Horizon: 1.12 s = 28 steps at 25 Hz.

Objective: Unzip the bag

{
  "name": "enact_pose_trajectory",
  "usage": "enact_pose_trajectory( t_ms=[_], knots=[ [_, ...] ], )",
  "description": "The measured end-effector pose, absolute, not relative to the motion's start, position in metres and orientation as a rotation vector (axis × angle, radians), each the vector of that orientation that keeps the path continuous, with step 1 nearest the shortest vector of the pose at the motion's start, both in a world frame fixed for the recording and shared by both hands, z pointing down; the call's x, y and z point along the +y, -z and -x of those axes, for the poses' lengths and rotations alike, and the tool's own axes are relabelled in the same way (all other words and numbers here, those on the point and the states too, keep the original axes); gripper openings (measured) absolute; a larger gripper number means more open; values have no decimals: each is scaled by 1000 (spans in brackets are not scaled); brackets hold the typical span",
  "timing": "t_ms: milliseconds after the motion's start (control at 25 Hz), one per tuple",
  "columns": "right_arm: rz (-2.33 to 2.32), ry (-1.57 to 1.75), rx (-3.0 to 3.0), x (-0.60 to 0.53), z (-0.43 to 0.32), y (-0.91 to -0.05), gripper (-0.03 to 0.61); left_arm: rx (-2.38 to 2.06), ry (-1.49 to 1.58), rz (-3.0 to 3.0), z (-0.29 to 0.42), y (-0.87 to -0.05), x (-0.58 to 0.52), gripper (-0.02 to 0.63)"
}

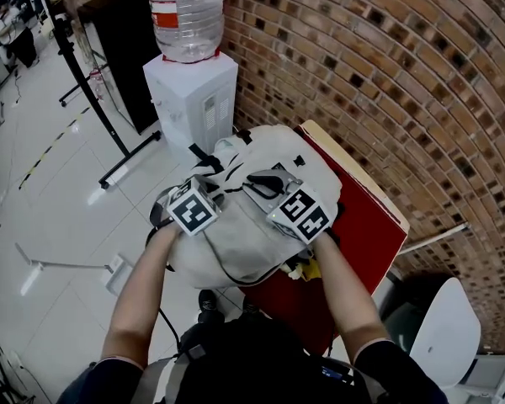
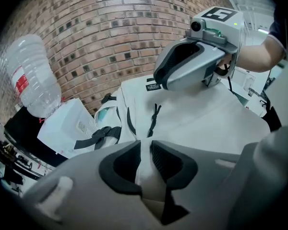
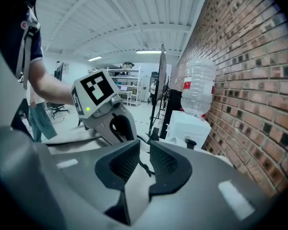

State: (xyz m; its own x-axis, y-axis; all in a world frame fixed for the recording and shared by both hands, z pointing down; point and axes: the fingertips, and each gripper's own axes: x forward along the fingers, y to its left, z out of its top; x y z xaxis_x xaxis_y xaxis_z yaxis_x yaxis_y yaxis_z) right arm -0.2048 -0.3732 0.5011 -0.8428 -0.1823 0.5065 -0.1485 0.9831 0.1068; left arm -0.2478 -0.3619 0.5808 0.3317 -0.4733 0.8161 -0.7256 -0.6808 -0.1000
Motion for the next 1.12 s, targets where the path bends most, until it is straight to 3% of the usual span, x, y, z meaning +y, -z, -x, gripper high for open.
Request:
enact_pose_trajectory(
  t_ms=[480, 640, 1120],
  knots=[
    [113, 260, -2277, -367, 223, -572, 110, -1116, -1270, -2322, 248, -573, -362, 47],
    [160, 297, -2213, -361, 224, -585, 38, -1124, -1271, -2316, 249, -572, -362, 46],
    [228, 322, -2211, -337, 207, -573, 31, -1124, -1285, -2297, 251, -576, -363, 46]
  ],
)
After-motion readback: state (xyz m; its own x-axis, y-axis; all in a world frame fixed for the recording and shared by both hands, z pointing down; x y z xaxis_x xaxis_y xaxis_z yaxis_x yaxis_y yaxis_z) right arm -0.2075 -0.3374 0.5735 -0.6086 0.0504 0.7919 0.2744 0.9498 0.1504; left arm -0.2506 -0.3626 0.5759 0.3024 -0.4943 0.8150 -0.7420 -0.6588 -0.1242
